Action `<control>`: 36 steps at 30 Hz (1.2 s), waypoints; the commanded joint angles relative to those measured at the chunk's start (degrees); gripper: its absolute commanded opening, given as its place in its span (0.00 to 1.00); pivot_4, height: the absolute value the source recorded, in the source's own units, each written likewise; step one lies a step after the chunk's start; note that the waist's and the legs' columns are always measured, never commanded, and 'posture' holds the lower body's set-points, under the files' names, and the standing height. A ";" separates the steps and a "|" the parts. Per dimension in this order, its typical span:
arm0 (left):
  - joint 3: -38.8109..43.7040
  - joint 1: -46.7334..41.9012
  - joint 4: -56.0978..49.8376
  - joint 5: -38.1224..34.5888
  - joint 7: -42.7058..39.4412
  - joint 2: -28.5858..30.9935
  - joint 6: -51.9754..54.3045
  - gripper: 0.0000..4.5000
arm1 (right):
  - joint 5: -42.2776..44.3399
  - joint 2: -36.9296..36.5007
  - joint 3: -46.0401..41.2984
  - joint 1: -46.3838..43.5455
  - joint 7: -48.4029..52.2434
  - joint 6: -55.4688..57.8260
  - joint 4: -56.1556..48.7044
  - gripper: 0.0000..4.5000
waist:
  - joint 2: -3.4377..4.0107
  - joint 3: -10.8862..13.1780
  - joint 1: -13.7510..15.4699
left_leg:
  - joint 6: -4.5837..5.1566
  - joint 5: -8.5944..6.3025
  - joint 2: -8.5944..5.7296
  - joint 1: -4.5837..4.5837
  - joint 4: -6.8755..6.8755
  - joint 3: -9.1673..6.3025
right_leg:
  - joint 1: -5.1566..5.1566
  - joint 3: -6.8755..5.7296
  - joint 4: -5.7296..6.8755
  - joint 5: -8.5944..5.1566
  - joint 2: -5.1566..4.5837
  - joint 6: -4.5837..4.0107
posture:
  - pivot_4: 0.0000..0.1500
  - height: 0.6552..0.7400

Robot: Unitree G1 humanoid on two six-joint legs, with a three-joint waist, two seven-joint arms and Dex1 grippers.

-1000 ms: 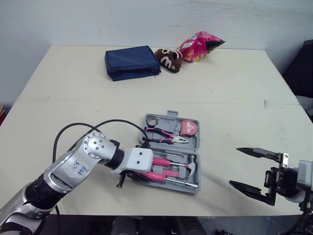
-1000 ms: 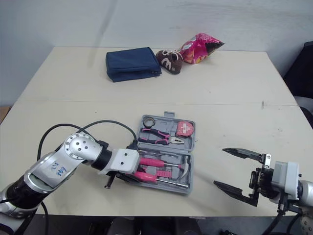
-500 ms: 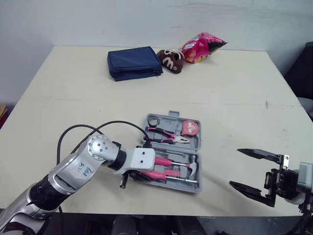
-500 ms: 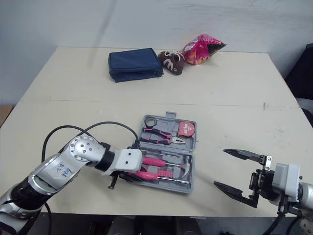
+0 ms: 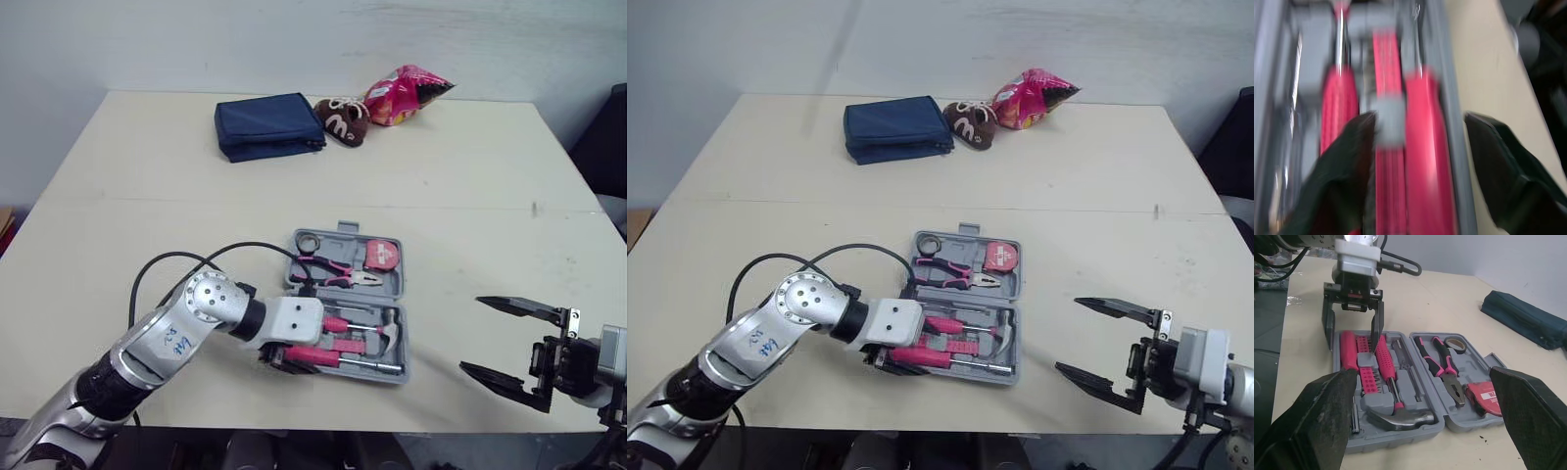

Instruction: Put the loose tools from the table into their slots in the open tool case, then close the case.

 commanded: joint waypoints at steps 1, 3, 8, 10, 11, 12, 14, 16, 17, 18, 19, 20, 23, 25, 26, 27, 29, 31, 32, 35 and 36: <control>6.07 1.48 1.89 -4.46 -3.14 1.02 -6.11 0.64 | 0.44 0.14 -0.57 -0.25 0.57 -0.94 0.61 1.00 | 0.02 -0.01 -0.21 | -0.01 0.01 0.02 0.02 -0.02 0.01 | 0.00 0.00 0.01 0.00 0.01 0.00 | 1.00 1.00; 7.65 2.75 3.67 -5.24 -4.99 1.70 -10.43 0.64 | 0.38 0.19 -0.54 -0.34 0.82 -1.06 0.85 1.00 | 0.03 -0.02 -0.25 | -0.04 0.02 0.04 0.09 -0.03 0.03 | 0.02 0.00 0.06 -0.01 0.04 -0.02 | 1.00 1.00; 11.25 6.52 8.53 -9.44 -5.17 -1.12 -13.84 0.52 | 0.00 0.53 -0.18 -0.80 0.87 -1.46 1.41 1.00 | 0.04 -0.02 -0.06 | 0.00 0.03 -0.03 0.09 0.00 0.02 | 0.06 0.00 0.05 0.00 -0.03 -0.01 | 1.00 1.00; 9.95 7.87 9.83 -7.39 -5.80 -1.43 -17.70 0.37 | -0.13 0.68 -0.15 -0.83 0.84 -1.66 1.56 1.00 | 0.04 -0.02 -0.05 | 0.03 0.02 -0.05 0.09 0.01 0.02 | 0.07 0.00 0.03 0.01 -0.05 0.01 | 1.00 1.00; 9.24 8.45 10.18 -6.70 -5.44 -1.85 -18.54 0.22 | -0.21 0.71 -0.13 -0.82 0.86 -1.79 1.63 1.00 | 0.04 -0.02 -0.05 | 0.03 0.02 -0.05 0.07 -0.01 0.02 | 0.05 0.00 0.02 0.01 -0.04 0.02 | 1.00 1.00; 8.51 8.98 10.48 -6.22 -4.69 -2.66 -18.89 0.16 | -0.29 0.76 -0.18 -0.77 0.80 -1.89 1.74 1.00 | 0.04 -0.02 -0.02 | 0.03 0.02 -0.04 0.07 -0.01 0.02 | 0.05 0.00 0.02 0.01 -0.04 0.02 | 1.00 1.00; 7.34 9.83 11.05 -5.20 -3.83 -3.74 -19.56 0.02 | -0.46 0.82 -0.26 -0.65 0.79 -2.15 2.04 1.00 | 0.04 -0.02 0.02 | 0.03 0.02 -0.05 0.06 -0.01 0.01 | 0.06 0.00 0.01 0.01 -0.03 0.02 | 1.00 1.00; 6.62 10.22 11.43 -4.45 -3.46 -4.31 -19.99 0.02 | -0.62 0.87 -0.35 -0.54 0.70 -2.31 2.29 1.00 | 0.04 -0.02 -0.01 | 0.05 0.01 -0.05 0.06 -0.02 0.01 | 0.07 0.00 -0.02 0.01 -0.04 0.02 | 1.00 1.00; 6.21 10.34 11.61 -3.99 -3.11 -4.66 -20.22 0.02 | -0.63 0.88 -0.47 -0.44 0.70 -2.36 2.37 1.00 | 0.04 -0.02 -0.02 | 0.05 0.01 -0.05 0.06 -0.02 0.01 | 0.06 0.00 -0.02 0.01 -0.03 0.02 | 1.00 1.00; 5.71 10.47 11.79 -3.65 -2.92 -4.89 -20.06 0.02 | -0.66 0.92 -0.55 -0.31 0.73 -2.43 2.44 1.00 | 0.04 -0.02 -0.02 | 0.05 0.01 -0.04 0.06 -0.02 0.01 | 0.06 0.00 -0.01 0.01 -0.03 0.02 | 1.00 1.00; 5.29 10.53 11.97 -3.24 -2.66 -5.07 -19.88 0.02 | -0.69 0.97 -0.59 -0.21 0.72 -2.48 2.47 1.00 | 0.04 -0.02 -0.02 | 0.04 0.01 -0.04 0.07 -0.02 0.01 | 0.06 0.00 0.00 0.01 -0.02 0.02 | 1.00 1.00; 4.75 10.46 12.14 -2.70 -2.29 -5.32 -19.61 0.02 | -0.73 1.04 -0.60 -0.03 0.71 -2.56 2.42 1.00 | 0.04 -0.02 -0.05 | 0.04 0.01 -0.04 0.08 -0.02 0.01 | 0.07 0.00 0.01 0.01 -0.02 0.02 | 1.00 1.00; 2.94 10.09 12.97 -0.68 -1.71 -5.75 -20.37 0.02 | -0.83 1.23 -0.49 0.30 0.56 -2.69 2.27 1.00 | 0.04 -0.02 -0.13 | 0.04 0.01 -0.03 0.08 -0.02 0.01 | 0.07 0.01 0.01 0.02 -0.02 0.02 | 1.00 1.00; 2.06 9.81 13.69 0.52 -0.91 -6.18 -20.18 0.02 | -0.83 1.29 -0.45 0.39 0.46 -2.64 2.16 1.00 | 0.04 -0.02 -0.09 | 0.04 0.01 -0.04 0.08 -0.02 0.01 | 0.07 0.01 0.01 0.01 -0.02 0.02 | 1.00 1.00; 1.83 9.76 14.02 0.72 -0.45 -6.56 -19.83 0.02 | -0.85 1.33 -0.43 0.44 0.42 -2.65 2.12 1.00 | 0.04 -0.02 -0.08 | 0.04 0.01 -0.03 0.08 -0.02 0.01 | 0.07 0.01 0.00 0.01 -0.03 0.02 | 1.00 1.00; 1.61 9.70 14.21 0.80 -0.40 -6.71 -19.41 0.02 | -0.87 1.34 -0.41 0.48 0.33 -2.62 2.01 1.00 | 0.04 -0.02 -0.06 | 0.04 0.01 -0.03 0.08 -0.02 0.01 | 0.07 0.01 0.00 0.01 -0.03 0.02 | 1.00 1.00; 0.55 9.86 14.78 2.42 -0.54 -6.21 -19.26 0.02 | -0.92 1.40 -0.49 0.61 0.20 -2.63 1.91 1.00 | 0.05 -0.02 -0.06 | 0.04 0.02 -0.03 0.08 -0.01 0.01 | 0.08 0.01 0.01 0.01 -0.03 0.02 | 1.00 1.00; -0.39 9.83 15.52 4.16 0.05 -5.73 -18.56 0.02 | -1.00 1.52 -0.58 0.82 0.02 -2.70 1.81 1.00 | 0.08 -0.04 -0.06 | 0.05 0.02 -0.03 0.13 -0.02 0.01 | 0.13 0.01 0.01 0.02 -0.03 0.02 | 1.00 1.00; -0.83 9.50 16.14 5.04 0.76 -5.77 -17.90 0.02 | -1.06 1.63 -0.59 1.03 -0.05 -2.79 1.73 1.00 | 0.11 -0.06 -0.06 | 0.05 0.02 -0.03 0.14 -0.02 0.01 | 0.15 0.01 0.00 0.02 -0.04 0.02 | 1.00 1.00; -1.69 8.66 17.41 6.31 2.04 -6.04 -15.62 0.02 | -1.14 1.82 -0.57 1.39 -0.37 -2.96 1.52 1.00 | 0.21 -0.14 -0.05 | 0.06 0.02 -0.05 0.21 -0.02 0.01 | 0.24 0.01 -0.01 0.03 -0.05 0.03 | 1.00 1.00; -2.24 8.53 17.73 6.73 2.05 -5.80 -14.73 0.02 | -1.22 1.90 -0.51 1.40 -0.51 -2.98 1.44 1.00 | 0.26 -0.20 -0.02 | 0.07 0.03 -0.06 0.21 -0.02 0.01 | 0.25 0.01 -0.01 0.04 -0.06 0.05 | 1.00 1.00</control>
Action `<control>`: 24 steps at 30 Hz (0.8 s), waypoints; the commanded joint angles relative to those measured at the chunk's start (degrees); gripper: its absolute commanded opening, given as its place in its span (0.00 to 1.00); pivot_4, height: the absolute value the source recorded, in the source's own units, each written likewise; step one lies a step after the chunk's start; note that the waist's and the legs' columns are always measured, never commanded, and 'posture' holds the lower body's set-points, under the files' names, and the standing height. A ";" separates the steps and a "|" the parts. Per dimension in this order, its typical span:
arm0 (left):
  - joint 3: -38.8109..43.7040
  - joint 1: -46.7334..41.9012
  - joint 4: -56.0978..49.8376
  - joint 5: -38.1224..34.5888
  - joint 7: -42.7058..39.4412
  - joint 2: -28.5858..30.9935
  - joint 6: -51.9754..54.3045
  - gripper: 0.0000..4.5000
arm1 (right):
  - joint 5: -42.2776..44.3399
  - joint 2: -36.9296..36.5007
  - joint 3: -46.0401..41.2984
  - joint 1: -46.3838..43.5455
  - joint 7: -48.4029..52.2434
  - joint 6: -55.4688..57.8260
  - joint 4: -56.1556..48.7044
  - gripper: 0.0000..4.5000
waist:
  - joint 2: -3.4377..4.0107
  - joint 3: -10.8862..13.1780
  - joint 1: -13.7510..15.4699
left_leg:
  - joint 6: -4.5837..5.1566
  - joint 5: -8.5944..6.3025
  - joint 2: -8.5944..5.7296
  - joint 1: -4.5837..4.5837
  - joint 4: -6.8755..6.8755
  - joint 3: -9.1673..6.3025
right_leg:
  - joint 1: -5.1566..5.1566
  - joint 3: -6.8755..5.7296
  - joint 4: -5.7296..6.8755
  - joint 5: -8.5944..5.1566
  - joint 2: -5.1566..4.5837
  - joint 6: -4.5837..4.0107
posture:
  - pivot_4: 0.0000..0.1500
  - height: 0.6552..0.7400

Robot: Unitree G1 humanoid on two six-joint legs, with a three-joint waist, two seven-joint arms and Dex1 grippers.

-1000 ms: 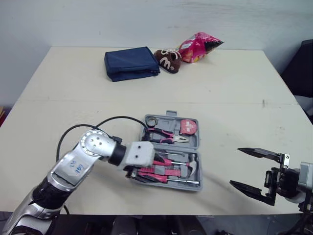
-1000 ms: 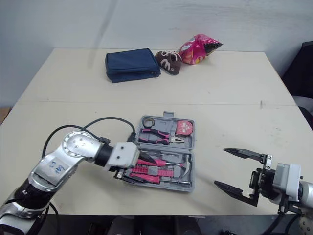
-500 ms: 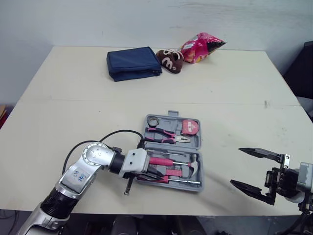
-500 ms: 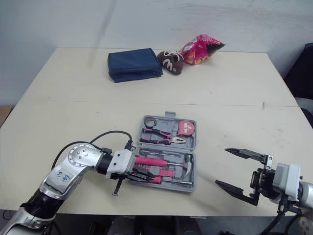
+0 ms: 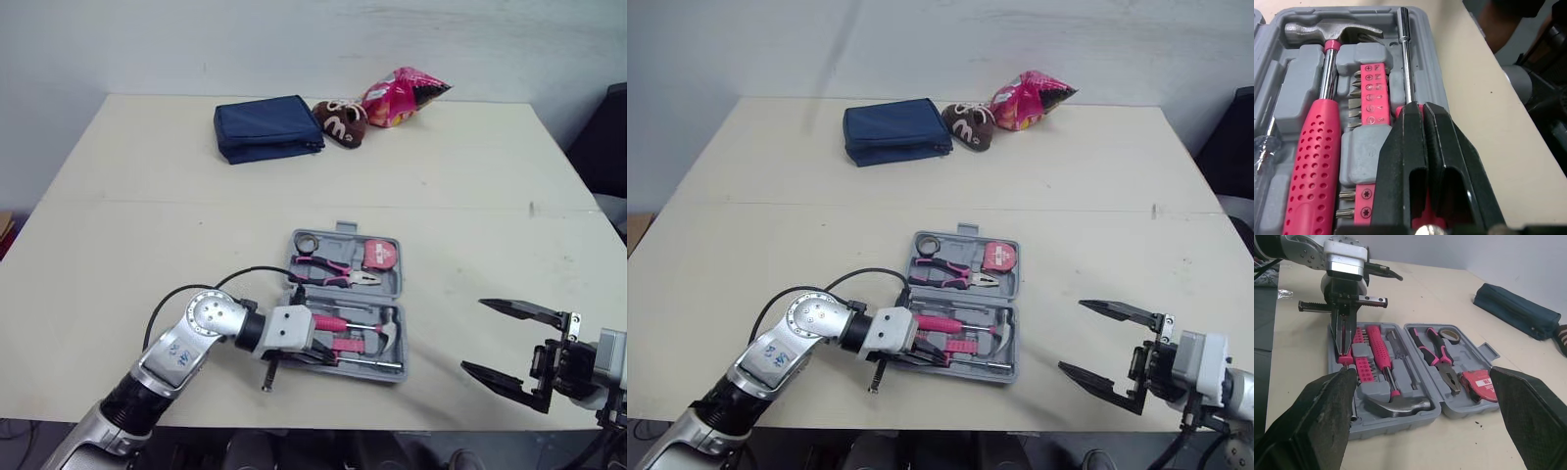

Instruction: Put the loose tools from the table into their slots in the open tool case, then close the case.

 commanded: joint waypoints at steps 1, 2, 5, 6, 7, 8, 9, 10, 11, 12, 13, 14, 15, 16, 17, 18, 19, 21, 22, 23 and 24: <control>-2.72 0.29 3.05 4.37 1.47 1.16 4.14 0.02 | 0.37 0.34 -0.56 0.55 -0.54 -0.81 -1.17 1.00 | 0.10 -0.15 0.05 | 0.01 0.00 -0.01 0.01 0.00 -0.01 | 0.02 0.00 0.00 0.01 -0.01 0.02 | 1.00 1.00; -3.70 0.23 3.22 5.14 1.00 1.83 4.28 0.02 | 0.31 0.41 -0.52 0.57 -0.64 -0.85 -1.22 1.00 | 0.16 -0.21 0.05 | 0.01 0.00 -0.02 0.03 0.00 -0.02 | 0.05 0.00 0.00 0.02 -0.01 0.02 | 1.00 1.00; -6.67 0.06 3.59 7.87 1.06 3.61 6.67 0.02 | 0.13 0.56 -0.38 0.61 -0.84 -1.00 -1.20 1.00 | 0.27 -0.56 0.02 | 0.03 0.00 -0.04 0.09 -0.05 -0.03 | 0.12 0.01 -0.02 0.03 -0.02 0.02 | 1.00 1.00; -7.55 -0.04 3.76 8.66 1.19 3.97 6.94 0.02 | 0.01 0.66 -0.26 0.61 -0.91 -1.11 -1.15 1.00 | 0.31 -0.67 0.01 | 0.03 -0.01 -0.03 0.14 -0.08 -0.04 | 0.19 0.01 -0.04 0.03 -0.02 0.02 | 1.00 1.00; -8.18 -0.13 3.97 9.23 1.43 4.14 6.77 0.02 | -0.17 0.80 -0.05 0.56 -1.05 -1.22 -1.04 1.00 | 0.39 -0.94 0.02 | 0.04 -0.01 -0.03 0.15 -0.09 -0.05 | 0.21 0.01 -0.07 0.03 -0.01 0.01 | 1.00 1.00; -8.29 -0.10 4.09 9.37 2.00 4.05 6.91 0.02 | -0.34 0.90 0.13 0.53 -1.14 -1.31 -0.96 1.00 | 0.42 -1.12 0.02 | 0.06 -0.02 -0.03 0.15 -0.11 -0.05 | 0.24 0.01 -0.12 0.03 -0.02 0.00 | 1.00 1.00; -8.05 -0.02 4.12 9.19 2.54 3.85 7.17 0.02 | -0.49 0.97 0.24 0.52 -1.19 -1.35 -0.90 1.00 | 0.46 -1.22 0.03 | 0.09 -0.04 -0.04 0.16 -0.12 -0.05 | 0.28 0.01 -0.15 0.03 -0.02 0.00 | 1.00 1.00; -7.54 0.00 4.07 8.67 2.75 3.69 6.58 0.02 | -0.65 0.97 0.30 0.54 -1.25 -1.31 -0.87 1.00 | 0.48 -1.23 0.04 | 0.10 -0.07 -0.03 0.17 -0.15 -0.07 | 0.50 0.00 -0.23 0.03 -0.03 -0.01 | 1.00 1.00; -6.72 0.02 4.05 8.02 2.96 3.56 5.58 0.02 | -0.79 0.92 0.35 0.58 -1.38 -1.14 -0.84 1.00 | 0.48 -1.23 0.03 | 0.25 -0.18 -0.03 0.26 -0.19 -0.10 | 0.72 -0.01 -0.32 0.02 -0.04 -0.02 | 1.00 1.00; -5.52 0.05 4.08 7.06 3.17 3.35 4.05 0.02 | -1.05 0.83 0.35 0.67 -1.68 -0.84 -0.82 1.00 | 0.46 -1.27 0.01 | 0.42 -0.36 -0.02 0.49 -0.25 -0.11 | 0.93 -0.02 -0.42 0.01 -0.05 -0.05 | 1.00 1.00; -2.44 0.38 3.74 3.93 2.85 2.66 1.34 0.02 | -1.65 0.60 0.26 0.78 -2.29 -0.43 -0.79 1.00 | 0.47 -1.29 0.01 | 0.43 -0.42 -0.02 0.66 -0.29 -0.10 | 1.07 -0.03 -0.49 -0.01 -0.07 -0.09 | 1.00 1.00; 0.97 0.76 3.22 0.47 2.47 2.08 -0.19 0.02 | -2.18 0.37 0.08 0.93 -3.15 0.21 -0.81 1.00 | 0.48 -1.30 0.02 | 0.44 -0.43 -0.02 0.73 -0.30 -0.09 | 1.09 -0.03 -0.50 -0.05 -0.10 -0.19 | 1.00 1.00; 3.26 1.06 3.02 -1.81 2.11 1.67 -1.26 0.02 | -2.61 0.26 0.04 1.00 -3.77 0.61 -0.81 1.00 | 0.48 -1.29 0.03 | 0.45 -0.44 -0.02 0.80 -0.30 -0.09 | 1.06 -0.03 -0.50 -0.16 -0.12 -0.42 | 1.00 1.00; 7.58 1.81 2.05 -6.48 0.52 1.80 -1.87 0.02 | -2.94 -0.22 0.07 0.91 -4.79 1.91 -0.91 1.00 | 0.46 -1.26 -0.02 | 0.45 -0.43 -0.02 0.79 -0.30 -0.09 | 0.97 -0.04 -0.49 -0.17 -0.13 -0.46 | 1.00 1.00; 12.48 2.38 1.10 -11.66 -0.53 2.37 -0.24 0.02 | -3.87 -0.86 0.05 0.65 -6.53 3.55 -0.99 1.00 | 0.42 -1.15 -0.20 | 0.44 -0.43 0.01 0.75 -0.30 -0.09 | 0.89 -0.08 -0.45 -0.15 -0.12 -0.42 | 1.00 1.00; 16.70 3.12 0.37 -16.24 -1.89 3.36 1.50 0.02 | -5.31 -1.67 0.04 0.44 -8.74 5.63 -1.13 1.00 | 0.39 -1.06 -0.33 | 0.39 -0.43 0.08 0.68 -0.30 -0.08 | 0.80 -0.13 -0.41 -0.07 -0.09 -0.31 | 1.00 1.00; 20.01 3.87 0.23 -19.28 -2.76 4.68 3.46 0.02 | -7.53 -2.57 0.14 0.22 -11.59 8.06 -1.24 1.00 | 0.37 -1.03 -0.44 | 0.33 -0.44 0.11 0.59 -0.29 -0.08 | 0.69 -0.16 -0.33 -0.07 -0.08 -0.31 | 1.00 1.00; 24.11 5.25 1.37 -21.13 -3.62 7.21 4.79 0.02 | -10.81 -4.01 0.99 -0.51 -16.75 13.12 -1.51 1.00 | 0.41 -1.05 -0.58 | 0.15 -0.37 0.12 0.35 -0.26 -0.08 | 0.34 -0.19 -0.17 -0.11 -0.07 -0.38 | 1.00 1.00; 25.11 5.76 2.17 -20.94 -3.64 8.34 5.06 0.02 | -10.70 -4.33 1.62 -0.99 -17.84 14.97 -1.67 1.00 | 0.43 -1.04 -0.55 | -0.03 -0.26 0.14 0.08 -0.21 -0.08 | -0.02 -0.18 -0.08 -0.12 -0.04 -0.38 | 1.00 1.00; 26.02 6.12 3.28 -20.38 -3.41 9.21 4.86 0.02 | -9.83 -4.46 2.27 -1.41 -17.85 16.25 -1.77 1.00 | 0.46 -1.02 -0.46 | -0.10 -0.20 0.12 -0.10 -0.21 -0.07 | -0.22 -0.16 -0.06 -0.12 -0.03 -0.38 | 1.00 1.00; 27.37 6.16 5.50 -19.62 -2.55 9.66 4.35 0.02 | -9.79 -4.97 3.53 -2.10 -17.03 16.76 -1.53 1.00 | 0.47 -1.01 -0.41 | -0.15 -0.13 0.12 -0.12 -0.22 -0.06 | -0.26 -0.16 -0.07 -0.13 0.00 -0.35 | 1.00 1.00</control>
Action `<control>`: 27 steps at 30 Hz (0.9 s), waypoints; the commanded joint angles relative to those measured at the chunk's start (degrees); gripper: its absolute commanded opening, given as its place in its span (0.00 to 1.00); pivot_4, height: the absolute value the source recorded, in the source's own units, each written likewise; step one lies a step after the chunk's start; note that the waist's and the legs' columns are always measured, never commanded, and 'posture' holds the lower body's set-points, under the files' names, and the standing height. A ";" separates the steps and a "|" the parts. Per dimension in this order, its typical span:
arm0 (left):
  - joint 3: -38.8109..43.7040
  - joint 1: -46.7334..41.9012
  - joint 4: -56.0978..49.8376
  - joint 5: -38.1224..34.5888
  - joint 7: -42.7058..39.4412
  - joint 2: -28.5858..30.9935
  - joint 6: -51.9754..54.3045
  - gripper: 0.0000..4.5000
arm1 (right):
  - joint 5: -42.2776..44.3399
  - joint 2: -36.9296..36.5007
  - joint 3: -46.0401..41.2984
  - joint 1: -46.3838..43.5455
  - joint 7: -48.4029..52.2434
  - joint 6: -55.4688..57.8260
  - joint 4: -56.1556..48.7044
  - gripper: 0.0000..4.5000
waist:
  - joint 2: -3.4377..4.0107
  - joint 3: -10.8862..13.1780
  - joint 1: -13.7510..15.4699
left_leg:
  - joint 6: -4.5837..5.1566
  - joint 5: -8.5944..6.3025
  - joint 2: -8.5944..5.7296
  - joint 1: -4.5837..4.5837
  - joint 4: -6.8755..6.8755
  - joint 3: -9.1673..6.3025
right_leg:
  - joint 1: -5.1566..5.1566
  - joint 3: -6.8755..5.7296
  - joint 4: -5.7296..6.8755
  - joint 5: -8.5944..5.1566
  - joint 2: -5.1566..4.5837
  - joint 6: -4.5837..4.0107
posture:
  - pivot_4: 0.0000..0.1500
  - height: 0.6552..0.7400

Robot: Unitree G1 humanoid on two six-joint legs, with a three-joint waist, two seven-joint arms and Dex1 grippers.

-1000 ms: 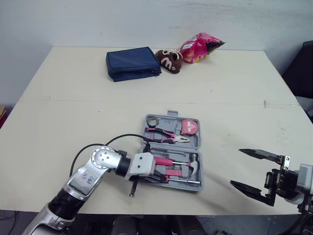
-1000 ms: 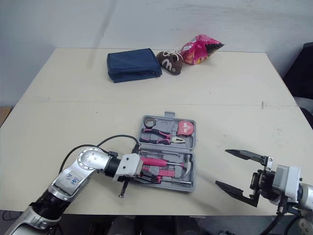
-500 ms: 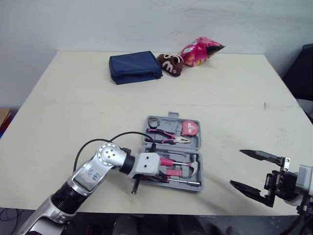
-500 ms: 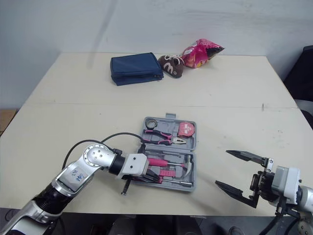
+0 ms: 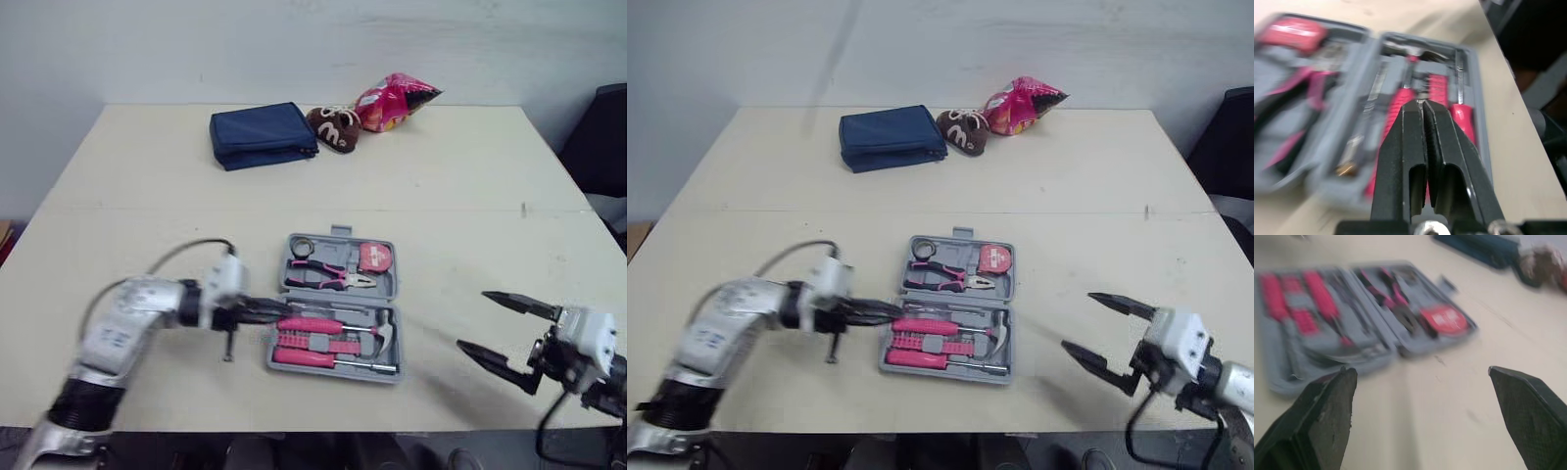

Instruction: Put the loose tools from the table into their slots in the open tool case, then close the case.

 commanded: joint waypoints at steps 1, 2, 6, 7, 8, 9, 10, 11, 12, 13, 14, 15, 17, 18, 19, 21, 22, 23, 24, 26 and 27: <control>4.21 0.70 5.11 0.34 1.77 1.00 -0.49 0.02 | -0.42 -1.42 3.74 -2.17 -0.44 3.47 -0.39 1.00 | 0.06 0.06 0.18 | 0.00 0.00 0.00 0.00 -0.01 0.00 | 0.01 0.00 -0.02 -0.04 0.02 0.02 | 1.00 1.00; 4.79 0.22 7.53 1.46 3.24 0.90 -0.67 0.00 | -1.89 -1.58 5.38 -3.52 -0.79 3.62 0.83 0.89 | 0.06 0.10 0.25 | 0.00 -0.01 -0.01 -0.02 -0.01 0.01 | 0.00 0.00 -0.04 -0.05 0.03 0.04 | 1.00 1.00; 1.28 -1.82 13.68 7.71 6.59 -0.28 -3.84 0.00 | -6.70 -1.21 11.80 -9.42 -2.27 4.13 6.91 0.45 | -0.17 0.29 0.38 | 0.05 -0.03 -0.05 -0.07 0.06 0.04 | -0.04 0.01 -0.04 -0.02 0.01 0.09 | 1.00 1.00; 0.02 -2.45 14.93 9.00 7.18 -1.14 -4.45 0.00 | -8.10 -1.07 13.80 -11.03 -2.48 4.40 8.68 0.33 | -0.22 0.32 0.37 | 0.07 -0.04 -0.06 -0.08 0.07 0.07 | -0.04 0.02 -0.06 -0.02 -0.01 0.10 | 1.00 1.00; -1.21 -3.33 15.58 9.98 7.91 -2.17 -4.42 0.00 | -9.65 -1.12 15.57 -12.35 -2.79 4.66 10.13 0.22 | -0.21 0.32 0.41 | 0.10 -0.06 -0.08 -0.08 0.09 0.11 | -0.03 0.03 -0.08 -0.01 -0.03 0.12 | 1.00 1.00; -2.48 -4.15 15.95 11.14 8.79 -3.02 -3.93 0.00 | -10.86 -0.98 17.10 -13.53 -2.71 4.02 11.34 0.08 | -0.22 0.33 0.50 | 0.13 -0.07 -0.12 -0.10 0.10 0.14 | -0.04 0.04 -0.08 0.01 -0.06 0.14 | 1.00 1.00; -3.49 -4.82 16.03 11.93 9.23 -4.04 -4.11 0.00 | -11.90 -0.75 18.59 -14.67 -2.91 4.03 12.20 0.00 | -0.24 0.35 0.52 | 0.15 -0.09 -0.14 -0.13 0.12 0.16 | -0.08 0.05 -0.07 0.01 -0.08 0.15 | 1.00 1.00; -4.23 -5.38 16.08 12.53 9.89 -4.98 -3.54 0.00 | -12.80 -0.51 19.82 -15.67 -3.04 3.66 12.90 0.00 | -0.24 0.35 0.52 | 0.17 -0.10 -0.14 -0.23 0.15 0.17 | -0.17 0.06 -0.07 0.02 -0.07 0.17 | 1.00 1.00; -4.89 -5.82 16.24 13.13 10.35 -5.75 -3.30 0.00 | -13.26 -0.11 20.79 -16.56 -3.17 3.49 13.39 0.00 | -0.24 0.35 0.50 | 0.17 -0.10 -0.12 -0.32 0.16 0.19 | -0.27 0.07 -0.06 0.03 -0.06 0.19 | 1.00 1.00; -5.42 -6.23 16.58 13.68 10.69 -6.43 -3.50 0.00 | -13.65 0.33 21.61 -17.43 -3.52 3.75 13.72 0.00 | -0.24 0.34 0.50 | 0.17 -0.10 -0.10 -0.44 0.19 0.22 | -0.41 0.09 -0.02 0.03 -0.03 0.19 | 1.00 1.00; -5.84 -6.53 16.88 14.15 11.04 -6.97 -3.51 0.00 | -14.05 0.81 22.28 -18.15 -3.87 3.85 13.92 0.00 | -0.25 0.35 0.35 | 0.12 -0.06 -0.06 -0.71 0.28 0.24 | -0.70 0.10 0.08 0.05 0.01 0.23 | 1.00 1.00; -6.53 -6.87 17.32 14.92 11.46 -7.57 -3.96 0.00 | -14.39 1.37 23.21 -18.98 -4.04 3.84 13.94 0.00 | -0.28 0.36 0.18 | 0.05 -0.01 0.00 -0.90 0.34 0.32 | -0.97 0.17 0.24 0.07 0.07 0.26 | 1.00 1.00; -7.41 -7.54 18.02 15.90 12.44 -8.87 -4.27 0.00 | -15.24 2.52 24.79 -20.40 -4.93 4.15 13.80 0.00 | -0.29 0.37 -0.24 | -0.04 0.04 0.15 -0.84 0.42 0.40 | -1.05 0.23 0.42 0.06 0.23 0.25 | 1.00 1.00; -7.74 -7.77 18.10 16.13 12.60 -9.40 -4.18 0.00 | -15.58 2.98 25.48 -20.98 -5.22 4.09 13.71 0.00 | -0.30 0.38 -0.42 | -0.13 0.10 0.18 -0.81 0.43 0.39 | -1.06 0.24 0.49 0.06 0.27 0.25 | 1.00 1.00; -7.92 -7.96 18.07 16.29 12.85 -9.92 -4.19 0.00 | -15.98 3.51 26.09 -21.52 -5.63 4.22 13.53 0.00 | -0.31 0.38 -0.67 | -0.17 0.17 0.19 -0.76 0.42 0.38 | -1.05 0.26 0.56 0.06 0.29 0.24 | 1.00 1.00; -7.98 -8.15 17.55 15.83 12.83 -11.00 -4.01 0.00 | -16.74 4.64 27.39 -22.80 -6.45 4.05 13.10 0.00 | -0.31 0.38 -0.99 | -0.17 0.30 0.18 -0.71 0.42 0.35 | -1.04 0.26 0.69 0.08 0.30 0.22 | 1.00 1.00; -8.15 -8.16 17.32 15.63 12.23 -11.18 -4.26 0.00 | -17.06 5.45 28.20 -23.74 -7.06 4.37 12.49 0.00 | -0.31 0.38 -1.00 | -0.18 0.35 0.18 -0.68 0.42 0.33 | -1.02 0.26 0.73 0.10 0.30 0.19 | 1.00 1.00; -8.36 -8.20 17.28 15.59 11.59 -11.20 -4.40 0.00 | -17.30 6.16 28.97 -24.70 -7.46 4.68 11.86 0.00 | -0.32 0.39 -1.08 | -0.17 0.37 0.16 -0.68 0.42 0.33 | -1.01 0.25 0.75 0.11 0.30 0.19 | 1.00 1.00; -8.50 -8.11 17.15 15.71 11.26 -11.09 -4.44 0.00 | -17.37 6.80 29.56 -25.50 -7.79 5.05 11.22 0.00 | -0.33 0.40 -1.19 | -0.16 0.37 0.16 -0.69 0.43 0.32 | -1.02 0.25 0.78 0.11 0.30 0.19 | 1.00 1.00; -8.57 -7.73 16.62 15.72 10.88 -10.87 -4.15 0.00 | -17.57 7.40 30.36 -26.41 -7.88 5.50 10.24 0.00 | -0.32 0.40 -1.16 | -0.17 0.38 0.16 -0.70 0.40 0.32 | -1.05 0.25 0.79 0.11 0.31 0.19 | 1.00 1.00; -8.58 -7.40 16.12 15.55 10.58 -10.73 -3.91 0.00 | -17.66 7.47 30.66 -26.63 -7.68 5.52 9.85 0.00 | -0.32 0.40 -1.17 | -0.18 0.38 0.16 -0.71 0.38 0.32 | -1.07 0.24 0.78 0.11 0.31 0.19 | 1.00 1.00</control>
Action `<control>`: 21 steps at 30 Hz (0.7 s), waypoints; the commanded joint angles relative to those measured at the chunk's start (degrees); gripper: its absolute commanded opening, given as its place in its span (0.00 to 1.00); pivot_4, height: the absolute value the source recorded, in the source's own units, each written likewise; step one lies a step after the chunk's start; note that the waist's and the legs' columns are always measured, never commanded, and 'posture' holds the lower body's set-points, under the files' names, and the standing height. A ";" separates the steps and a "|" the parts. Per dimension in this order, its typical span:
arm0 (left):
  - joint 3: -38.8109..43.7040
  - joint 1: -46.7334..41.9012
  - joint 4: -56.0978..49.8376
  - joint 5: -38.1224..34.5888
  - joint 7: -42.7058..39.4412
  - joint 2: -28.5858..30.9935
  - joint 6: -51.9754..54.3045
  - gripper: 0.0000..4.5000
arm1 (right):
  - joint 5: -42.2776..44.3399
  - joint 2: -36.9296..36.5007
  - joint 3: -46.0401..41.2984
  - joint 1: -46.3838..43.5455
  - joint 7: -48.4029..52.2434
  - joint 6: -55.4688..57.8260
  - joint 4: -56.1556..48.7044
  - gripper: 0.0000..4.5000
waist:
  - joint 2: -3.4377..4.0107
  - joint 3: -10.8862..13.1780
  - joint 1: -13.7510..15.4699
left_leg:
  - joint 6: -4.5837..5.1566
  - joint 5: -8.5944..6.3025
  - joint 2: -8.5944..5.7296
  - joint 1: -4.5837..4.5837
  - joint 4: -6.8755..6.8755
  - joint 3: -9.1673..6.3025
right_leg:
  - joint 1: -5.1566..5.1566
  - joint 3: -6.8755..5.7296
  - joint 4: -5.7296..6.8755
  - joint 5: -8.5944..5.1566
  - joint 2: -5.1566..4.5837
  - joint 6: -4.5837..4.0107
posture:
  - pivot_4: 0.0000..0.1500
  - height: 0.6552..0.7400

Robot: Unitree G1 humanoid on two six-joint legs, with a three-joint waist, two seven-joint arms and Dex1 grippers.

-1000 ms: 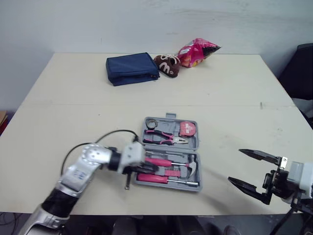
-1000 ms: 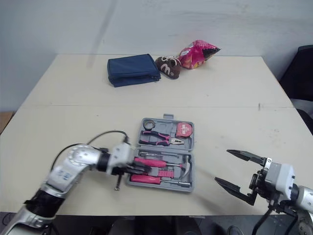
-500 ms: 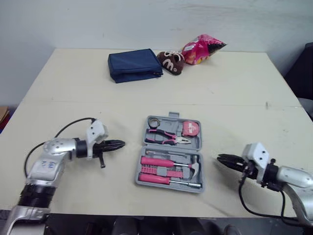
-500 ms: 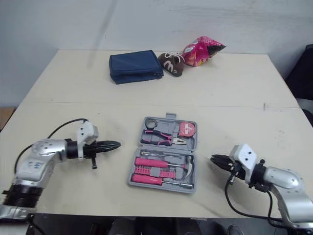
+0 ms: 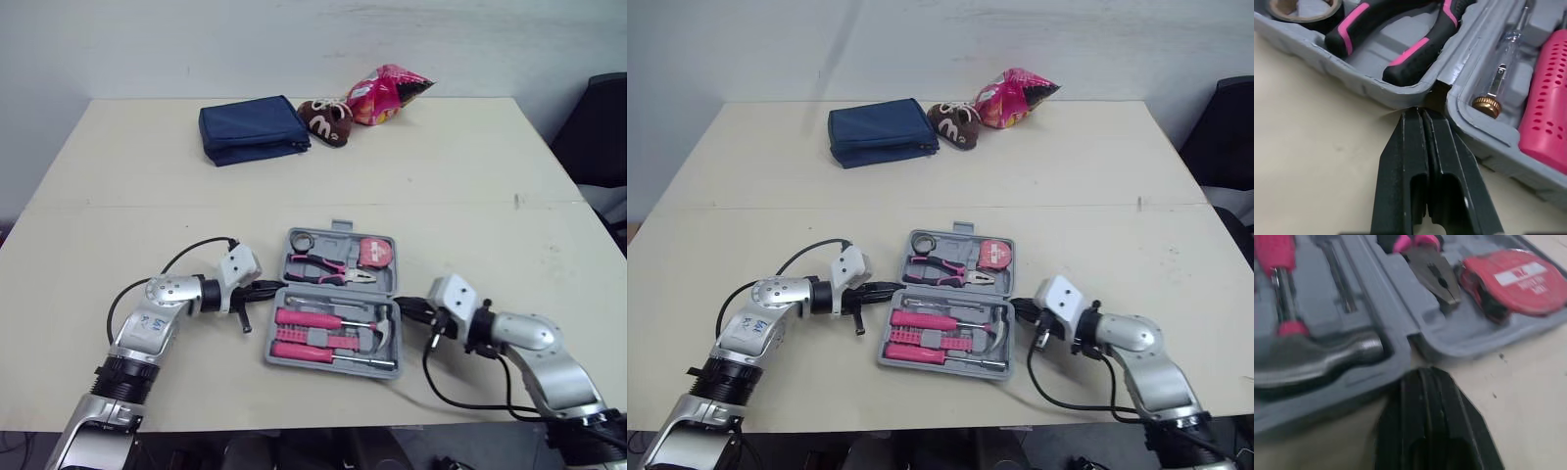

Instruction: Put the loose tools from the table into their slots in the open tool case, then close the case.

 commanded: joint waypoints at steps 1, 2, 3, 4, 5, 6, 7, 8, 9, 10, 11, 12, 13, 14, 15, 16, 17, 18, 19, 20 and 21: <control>-0.81 0.66 -2.50 -0.31 -1.26 0.02 -0.12 0.00 | 0.26 1.01 2.33 -1.25 0.32 0.31 -3.90 0.00 | 0.00 0.00 -0.05 | 0.00 0.00 0.00 -0.02 0.00 0.00 | -0.03 0.00 0.00 0.00 0.00 0.00 | 1.00 1.00; -0.54 1.55 -3.80 -0.59 -1.22 0.38 0.39 0.00 | 0.43 1.00 2.86 -1.26 0.59 0.91 -5.06 0.00 | 0.00 0.00 -0.08 | 0.00 0.00 0.01 -0.03 0.00 0.02 | -0.05 0.01 0.00 0.00 0.00 0.00 | 1.00 1.00; -0.25 2.37 -4.95 -0.84 -1.04 0.70 0.93 0.00 | 0.66 0.87 3.32 -1.11 0.87 1.54 -6.21 0.00 | 0.00 0.00 -0.18 | 0.00 0.00 0.01 -0.03 -0.01 0.03 | -0.06 0.02 0.00 0.00 0.00 0.00 | 1.00 1.00; 0.06 3.27 -6.21 -1.26 -1.12 1.11 1.55 0.00 | 0.92 0.76 3.61 -0.83 1.02 2.25 -7.37 0.00 | 0.00 0.00 -0.28 | 0.00 0.00 0.03 -0.05 -0.02 0.06 | -0.12 0.05 0.01 0.00 0.01 0.00 | 1.00 1.00; 0.29 4.11 -7.47 -1.75 -1.49 1.58 2.19 0.00 | 1.20 0.72 3.69 -0.52 1.06 2.97 -8.34 0.00 | 0.00 0.00 -0.32 | -0.02 0.01 0.04 -0.09 -0.05 0.10 | -0.19 0.09 0.04 0.00 0.02 0.00 | 1.00 1.00; 0.44 4.63 -8.30 -2.04 -1.75 1.86 2.65 0.00 | 1.35 0.74 3.66 -0.31 1.04 3.50 -8.94 0.00 | 0.00 0.00 -0.29 | -0.05 0.03 0.04 -0.12 -0.11 0.13 | -0.27 0.12 0.06 0.00 0.02 -0.01 | 1.00 1.00; 0.69 5.49 -9.46 -2.28 -1.81 2.30 3.27 0.00 | 1.51 0.61 3.69 0.14 1.13 4.16 -9.83 0.00 | 0.00 0.00 -0.23 | -0.07 0.04 0.04 -0.15 -0.13 0.13 | -0.33 0.11 0.08 -0.01 0.02 -0.02 | 1.00 1.00; 1.05 6.72 -10.85 -2.60 -1.87 2.93 3.90 0.00 | 1.66 0.37 3.78 0.89 1.27 4.96 -11.05 0.00 | 0.00 0.00 -0.19 | -0.09 0.05 0.04 -0.17 -0.15 0.13 | -0.37 0.12 0.08 -0.02 0.03 -0.03 | 1.00 1.00; 1.42 7.76 -11.92 -2.73 -1.67 3.39 4.42 0.00 | 1.73 0.23 3.80 1.57 1.29 5.51 -12.05 0.00 | 0.00 0.00 -0.17 | -0.10 0.05 0.05 -0.20 -0.17 0.14 | -0.41 0.12 0.09 -0.02 0.03 -0.04 | 1.00 1.00; 1.63 8.63 -12.88 -3.14 -1.86 3.88 5.15 0.00 | 1.79 0.18 3.75 2.11 1.25 5.99 -12.83 0.00 | 0.00 0.00 -0.17 | -0.10 0.05 0.04 -0.21 -0.19 0.14 | -0.43 0.13 0.08 -0.03 0.02 -0.05 | 1.00 1.00; 1.78 9.46 -13.79 -3.45 -2.19 4.39 5.67 0.00 | 1.83 0.20 3.65 2.62 1.17 6.37 -13.48 0.00 | 0.00 0.00 -0.13 | -0.10 0.05 0.04 -0.22 -0.19 0.16 | -0.44 0.13 0.08 -0.03 0.02 -0.05 | 1.00 1.00; 1.85 9.95 -14.38 -3.67 -2.40 4.70 6.05 0.00 | 1.83 0.26 3.55 2.92 1.11 6.65 -13.89 0.00 | 0.00 0.00 -0.13 | -0.10 0.05 0.04 -0.22 -0.19 0.16 | -0.43 0.13 0.07 -0.03 0.01 -0.05 | 1.00 1.00; 2.02 10.40 -14.92 -3.76 -2.28 4.85 6.34 0.00 | 1.84 0.23 3.40 3.26 1.11 6.83 -14.15 0.00 | 0.00 0.00 -0.12 | -0.09 0.05 0.03 -0.22 -0.19 0.17 | -0.43 0.13 0.06 -0.03 0.01 -0.05 | 1.00 1.00; 2.20 11.01 -15.51 -3.77 -2.13 5.13 6.75 0.00 | 1.78 0.07 3.24 3.66 1.15 6.81 -14.27 0.00 | 0.00 0.01 -0.10 | -0.09 0.05 0.02 -0.22 -0.17 0.17 | -0.42 0.13 0.07 -0.03 0.00 -0.05 | 1.00 1.00; 2.37 11.49 -15.80 -3.58 -1.90 5.33 6.81 0.00 | 1.73 -0.07 3.09 3.94 1.19 6.74 -14.29 0.00 | -0.01 0.01 -0.09 | -0.09 0.05 0.01 -0.22 -0.15 0.17 | -0.41 0.13 0.08 -0.03 -0.01 -0.05 | 1.00 1.00; 2.53 11.87 -15.96 -3.48 -1.80 5.47 6.83 0.00 | 1.72 -0.21 2.94 4.12 1.26 6.67 -14.24 0.00 | -0.01 0.01 -0.10 | -0.09 0.05 0.01 -0.21 -0.14 0.17 | -0.40 0.13 0.08 -0.03 -0.01 -0.05 | 1.00 1.00; 2.69 12.19 -16.03 -3.44 -1.77 5.61 6.86 0.00 | 1.72 -0.31 2.81 4.22 1.29 6.64 -14.17 0.00 | -0.01 0.01 -0.08 | -0.08 0.05 0.01 -0.21 -0.15 0.18 | -0.39 0.13 0.08 -0.03 -0.01 -0.05 | 1.00 1.00; 2.85 12.40 -16.01 -3.50 -1.86 5.71 6.85 0.00 | 1.71 -0.38 2.69 4.20 1.35 6.58 -14.01 0.00 | -0.01 0.01 -0.07 | -0.08 0.05 0.00 -0.19 -0.15 0.18 | -0.38 0.13 0.08 -0.03 -0.01 -0.05 | 1.00 1.00; 2.97 12.60 -16.00 -3.55 -1.96 5.82 6.83 0.00 | 1.65 -0.49 2.58 4.19 1.42 6.46 -13.76 0.00 | -0.01 0.01 -0.07 | -0.08 0.05 0.00 -0.19 -0.15 0.17 | -0.38 0.12 0.08 -0.03 -0.01 -0.06 | 1.00 1.00; 3.19 12.85 -15.81 -3.48 -1.89 5.99 6.77 0.00 | 1.56 -0.69 2.45 4.15 1.57 6.35 -13.36 0.00 | -0.01 0.01 -0.08 | -0.08 0.05 0.00 -0.19 -0.16 0.17 | -0.39 0.13 0.08 -0.03 -0.01 -0.06 | 1.00 1.00; 3.52 13.01 -15.41 -3.20 -1.53 6.12 6.44 0.00 | 1.46 -0.88 2.23 4.10 1.61 6.30 -12.97 0.00 | -0.01 0.01 -0.09 | -0.08 0.05 0.00 -0.19 -0.17 0.18 | -0.39 0.13 0.08 -0.03 -0.01 -0.06 | 1.00 1.00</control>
